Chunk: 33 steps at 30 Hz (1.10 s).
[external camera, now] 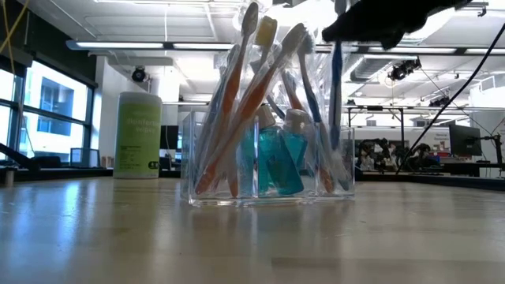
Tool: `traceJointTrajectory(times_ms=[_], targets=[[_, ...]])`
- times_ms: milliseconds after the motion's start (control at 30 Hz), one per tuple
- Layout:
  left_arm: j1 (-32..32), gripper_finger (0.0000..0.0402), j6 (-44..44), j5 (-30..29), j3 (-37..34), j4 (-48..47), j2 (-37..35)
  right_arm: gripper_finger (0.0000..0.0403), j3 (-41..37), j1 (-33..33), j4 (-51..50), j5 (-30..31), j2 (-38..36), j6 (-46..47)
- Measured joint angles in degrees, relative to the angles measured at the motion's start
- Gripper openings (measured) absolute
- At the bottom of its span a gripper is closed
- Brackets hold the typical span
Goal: Pick & Place toothbrushing station
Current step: Put the blue toothbrush into the transparent organizer
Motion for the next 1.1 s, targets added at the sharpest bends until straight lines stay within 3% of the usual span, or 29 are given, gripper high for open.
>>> traceJointTrajectory(times_ms=[300,600,733,867,1100], targets=[[-2.91,0.0103,3.46,-0.86,-0.04,-0.22,0.00,0.0031,0.01,-3.67,-0.40,-8.86,1.95,2.80],[-3.00,0.0103,3.67,-0.59,-0.07,-3.17,0.00,0.0054,0.01,-3.39,-0.12,-8.40,1.95,-1.82],[-3.61,0.0103,3.61,-0.43,-0.07,-4.27,-0.16,0.0099,0.00,-2.27,0.81,-5.57,1.77,-6.40],[-5.20,0.0106,0.91,0.00,-0.07,-11.14,-1.72,0.0163,0.00,-1.46,1.70,-4.24,1.76,-7.72],[-7.57,0.0158,-0.53,-1.11,-0.09,-12.78,-5.24,0.0259,0.00,1.28,6.50,-1.69,1.71,-14.08]])
